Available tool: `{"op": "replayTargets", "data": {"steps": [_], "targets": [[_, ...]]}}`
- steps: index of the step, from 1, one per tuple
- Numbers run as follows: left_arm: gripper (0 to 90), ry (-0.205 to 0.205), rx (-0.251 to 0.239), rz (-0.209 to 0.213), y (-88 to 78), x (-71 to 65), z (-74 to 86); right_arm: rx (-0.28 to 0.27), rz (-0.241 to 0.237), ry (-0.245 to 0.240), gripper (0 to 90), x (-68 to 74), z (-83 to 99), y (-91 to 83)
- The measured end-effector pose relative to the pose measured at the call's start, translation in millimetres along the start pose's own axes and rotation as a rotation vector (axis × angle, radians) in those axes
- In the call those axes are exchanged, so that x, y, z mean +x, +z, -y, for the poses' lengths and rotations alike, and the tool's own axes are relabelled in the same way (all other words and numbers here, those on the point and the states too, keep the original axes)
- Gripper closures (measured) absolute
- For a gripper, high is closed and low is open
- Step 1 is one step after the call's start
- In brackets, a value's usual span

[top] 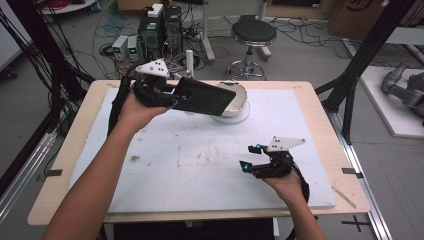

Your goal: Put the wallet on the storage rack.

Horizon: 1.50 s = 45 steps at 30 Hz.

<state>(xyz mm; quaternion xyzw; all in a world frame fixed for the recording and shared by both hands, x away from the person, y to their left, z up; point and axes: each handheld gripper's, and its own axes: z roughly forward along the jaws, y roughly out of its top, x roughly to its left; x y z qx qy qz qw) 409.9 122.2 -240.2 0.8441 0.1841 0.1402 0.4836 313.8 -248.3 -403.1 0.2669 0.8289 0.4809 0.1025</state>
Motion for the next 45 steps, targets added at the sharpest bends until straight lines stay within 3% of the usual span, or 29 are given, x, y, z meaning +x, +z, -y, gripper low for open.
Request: {"op": "replayTargets", "data": {"steps": [4, 10, 15, 23, 35, 38, 42, 45], "targets": [[74.5, 0.020, 0.053, -0.029, 12.9, 7.2, -14.2, -0.010, 0.001, 0.025, 30.9, -3.4, 5.2, 2.1], [74.5, 0.017, 0.113, -0.047, 39.2, 21.0, -26.9, 0.009, 0.016, 0.047, 24.6, -10.3, 10.5, 2.1], [74.5, 0.004, 0.170, -0.080, 64.3, 34.8, -33.2, 0.022, 0.017, 0.058, 21.9, -13.5, 12.7, 2.9], [74.5, -0.002, 0.225, -0.092, 97.3, 38.8, -33.0, 0.019, 0.014, 0.069, 21.8, -14.7, 13.3, 1.5], [74.2, -0.038, 0.269, -0.100, 135.8, 39.4, -30.9, 0.021, 0.009, 0.067, 21.8, -15.3, 13.5, 3.7], [73.9, -0.025, 0.288, -0.092, 146.1, 37.9, -28.3, 0.024, 0.008, 0.070, 21.9, -15.7, 13.8, 4.0], [72.5, -0.047, 0.271, -0.102, 145.4, 40.9, -25.7, 0.022, 0.005, 0.066, 21.8, -16.0, 13.7, 4.1], [61.3, -0.048, 0.255, -0.146, 141.5, 42.3, -24.4, 0.024, 0.004, 0.065, 21.8, -16.1, 13.7, 4.3]]}}
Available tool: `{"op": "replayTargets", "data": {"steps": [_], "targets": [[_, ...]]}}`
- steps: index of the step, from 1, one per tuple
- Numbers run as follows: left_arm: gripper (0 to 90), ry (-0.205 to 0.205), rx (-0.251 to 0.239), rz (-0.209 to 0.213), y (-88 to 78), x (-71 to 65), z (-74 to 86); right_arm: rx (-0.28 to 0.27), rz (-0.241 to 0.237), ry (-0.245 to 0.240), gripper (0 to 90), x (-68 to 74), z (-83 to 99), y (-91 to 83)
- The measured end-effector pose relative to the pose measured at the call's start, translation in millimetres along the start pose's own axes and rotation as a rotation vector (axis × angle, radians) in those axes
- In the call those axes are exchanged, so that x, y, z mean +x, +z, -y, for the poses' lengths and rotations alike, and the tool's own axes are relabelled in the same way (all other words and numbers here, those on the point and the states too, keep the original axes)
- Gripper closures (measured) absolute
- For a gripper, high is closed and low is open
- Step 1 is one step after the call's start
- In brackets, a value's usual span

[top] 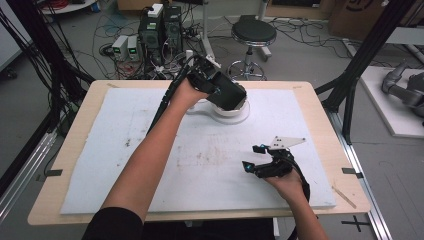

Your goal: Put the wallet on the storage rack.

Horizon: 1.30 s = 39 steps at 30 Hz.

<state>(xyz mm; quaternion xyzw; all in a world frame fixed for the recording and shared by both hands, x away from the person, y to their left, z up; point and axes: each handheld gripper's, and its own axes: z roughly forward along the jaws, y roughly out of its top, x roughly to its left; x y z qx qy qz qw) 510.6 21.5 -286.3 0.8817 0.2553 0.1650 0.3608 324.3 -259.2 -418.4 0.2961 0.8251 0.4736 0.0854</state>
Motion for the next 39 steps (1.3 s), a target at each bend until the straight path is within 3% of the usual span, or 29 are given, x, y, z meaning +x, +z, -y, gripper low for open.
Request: {"op": "replayTargets", "data": {"steps": [4, 11, 15, 17, 22, 29, 39], "targets": [[55.0, 0.007, -0.028, -0.032, -8.4, -0.1, -0.6, -0.002, 0.000, 0.001, 21.9, 0.5, -0.2, 0.0], [54.6, 0.008, -0.084, -0.124, -21.5, 2.0, -3.5, -0.007, 0.001, -0.002, 21.9, 2.0, -1.0, 1.6], [51.8, 0.009, -0.087, -0.198, -24.2, 2.3, -3.7, -0.008, -0.003, -0.004, 21.9, 2.8, -1.8, 2.3], [51.8, 0.012, -0.094, -0.216, -22.7, 1.8, -4.1, -0.007, -0.004, -0.005, 21.9, 2.3, -1.5, 2.8], [52.2, 0.028, -0.060, -0.292, -14.0, 2.3, -4.2, -0.008, -0.004, -0.001, 21.9, 1.8, -1.6, 3.0], [52.6, 0.033, -0.045, -0.316, -2.7, 0.4, -5.9, -0.007, -0.009, -0.005, 21.9, -0.4, -1.5, 3.8], [51.1, 0.023, -0.088, -0.277, -20.6, -1.8, -5.4, -0.013, -0.010, -0.003, 21.9, 0.3, -1.6, 2.5]]}}
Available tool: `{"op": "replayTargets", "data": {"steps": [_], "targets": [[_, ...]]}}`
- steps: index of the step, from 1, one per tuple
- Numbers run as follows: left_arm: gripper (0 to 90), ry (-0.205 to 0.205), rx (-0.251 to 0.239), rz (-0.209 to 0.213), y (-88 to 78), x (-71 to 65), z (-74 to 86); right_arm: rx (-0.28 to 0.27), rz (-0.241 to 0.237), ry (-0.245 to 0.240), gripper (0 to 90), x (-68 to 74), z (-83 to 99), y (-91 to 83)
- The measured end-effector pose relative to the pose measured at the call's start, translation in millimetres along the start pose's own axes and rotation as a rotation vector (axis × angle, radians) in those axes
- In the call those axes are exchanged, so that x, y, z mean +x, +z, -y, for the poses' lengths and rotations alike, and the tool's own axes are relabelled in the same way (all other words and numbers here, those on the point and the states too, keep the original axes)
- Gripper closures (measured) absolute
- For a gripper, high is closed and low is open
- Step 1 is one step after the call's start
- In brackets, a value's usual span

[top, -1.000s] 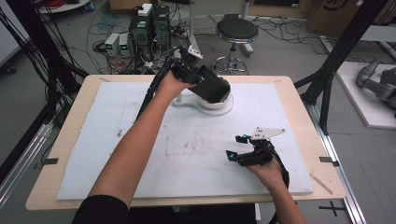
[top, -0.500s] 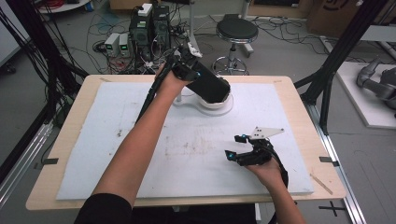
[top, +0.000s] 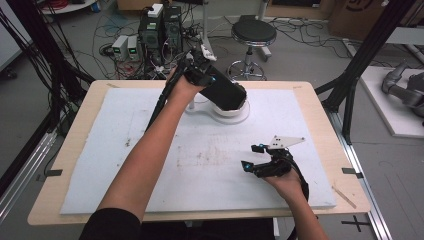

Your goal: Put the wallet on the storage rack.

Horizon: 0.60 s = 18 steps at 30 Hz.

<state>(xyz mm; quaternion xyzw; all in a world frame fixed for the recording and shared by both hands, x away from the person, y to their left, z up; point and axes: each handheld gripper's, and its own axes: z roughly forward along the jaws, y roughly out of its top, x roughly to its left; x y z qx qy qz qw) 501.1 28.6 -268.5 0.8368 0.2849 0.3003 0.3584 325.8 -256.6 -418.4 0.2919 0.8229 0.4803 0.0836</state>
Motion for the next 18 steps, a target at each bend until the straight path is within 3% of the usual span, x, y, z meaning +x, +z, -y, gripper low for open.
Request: {"op": "replayTargets", "data": {"steps": [9, 14, 18], "targets": [[47.7, -0.015, -0.073, 0.071, -34.1, -2.4, 7.5, -0.008, 0.006, -0.003, 21.9, 1.4, -0.2, -1.6], [44.2, -0.031, -0.115, 0.115, -53.5, -3.8, 23.6, -0.021, 0.024, 0.006, 21.9, -0.5, -0.1, -3.9], [42.7, -0.066, -0.143, 0.173, -70.5, -3.9, 41.1, -0.021, 0.031, 0.017, 21.9, -0.8, 0.1, -5.1]]}}
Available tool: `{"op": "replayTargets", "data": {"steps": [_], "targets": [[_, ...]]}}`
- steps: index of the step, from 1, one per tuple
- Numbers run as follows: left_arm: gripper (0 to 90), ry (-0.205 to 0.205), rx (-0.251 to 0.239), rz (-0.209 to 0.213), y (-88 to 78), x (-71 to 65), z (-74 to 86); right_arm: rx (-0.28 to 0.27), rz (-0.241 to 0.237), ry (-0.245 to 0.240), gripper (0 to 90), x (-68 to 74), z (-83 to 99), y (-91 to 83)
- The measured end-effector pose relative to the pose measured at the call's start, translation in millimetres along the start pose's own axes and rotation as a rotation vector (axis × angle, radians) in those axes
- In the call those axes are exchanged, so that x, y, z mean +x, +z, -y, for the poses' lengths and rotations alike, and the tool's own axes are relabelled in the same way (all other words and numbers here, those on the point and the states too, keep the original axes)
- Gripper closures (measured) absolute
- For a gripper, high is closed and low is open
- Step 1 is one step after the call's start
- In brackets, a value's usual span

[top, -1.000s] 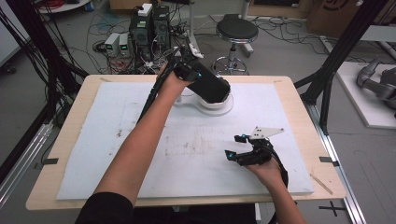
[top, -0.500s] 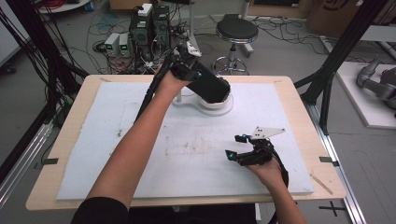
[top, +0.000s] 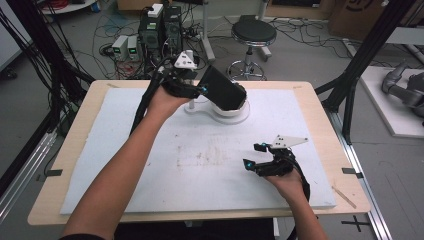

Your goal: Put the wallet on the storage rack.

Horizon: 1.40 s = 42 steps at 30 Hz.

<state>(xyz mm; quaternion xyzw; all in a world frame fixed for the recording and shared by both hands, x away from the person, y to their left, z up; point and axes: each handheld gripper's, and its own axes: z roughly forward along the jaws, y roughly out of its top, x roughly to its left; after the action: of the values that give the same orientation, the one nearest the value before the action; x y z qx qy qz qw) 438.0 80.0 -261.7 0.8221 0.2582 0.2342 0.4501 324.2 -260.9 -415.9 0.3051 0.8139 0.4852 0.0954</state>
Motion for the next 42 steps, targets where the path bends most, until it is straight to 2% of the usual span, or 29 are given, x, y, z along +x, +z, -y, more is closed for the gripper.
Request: {"op": "replayTargets", "data": {"steps": [3, 7, 9, 17, 21, 27, 31, 36, 40, 42], "targets": [[40.0, -0.021, -0.019, 0.059, -13.8, -1.7, 15.4, -0.001, 0.004, -0.002, 21.9, -0.2, -0.3, 0.0], [36.8, -0.053, -0.035, 0.114, -27.9, -0.4, 36.9, 0.000, 0.010, -0.001, 21.9, -0.8, -0.3, 0.3], [30.8, -0.064, -0.048, 0.142, -33.1, 0.9, 48.1, -0.003, 0.015, -0.004, 21.8, -1.3, -0.1, 0.1], [27.7, -0.088, -0.058, 0.163, -51.0, 0.1, 98.1, -0.006, 0.027, -0.001, 21.7, -1.9, -1.2, 0.3], [25.8, -0.101, -0.045, 0.163, -56.5, 1.4, 119.2, -0.011, 0.028, 0.002, 21.6, -1.8, -1.5, -1.1], [23.5, -0.102, -0.058, 0.171, -67.2, -3.1, 139.8, -0.010, 0.036, -0.002, 21.4, -3.4, -1.3, 0.2], [21.6, -0.079, -0.040, 0.155, -70.2, -8.5, 151.5, -0.009, 0.037, -0.003, 21.3, -3.5, -1.4, 1.3], [20.4, -0.096, -0.068, 0.172, -74.5, -14.3, 164.8, -0.005, 0.032, -0.001, 21.0, -5.1, -1.5, 3.6], [18.9, -0.098, -0.071, 0.175, -76.7, -15.6, 175.4, -0.011, 0.036, 0.007, 20.7, -7.2, -1.0, 2.5], [17.8, -0.114, -0.077, 0.179, -76.7, -15.5, 183.3, -0.017, 0.046, 0.009, 20.6, -7.4, -0.6, 0.9]]}}
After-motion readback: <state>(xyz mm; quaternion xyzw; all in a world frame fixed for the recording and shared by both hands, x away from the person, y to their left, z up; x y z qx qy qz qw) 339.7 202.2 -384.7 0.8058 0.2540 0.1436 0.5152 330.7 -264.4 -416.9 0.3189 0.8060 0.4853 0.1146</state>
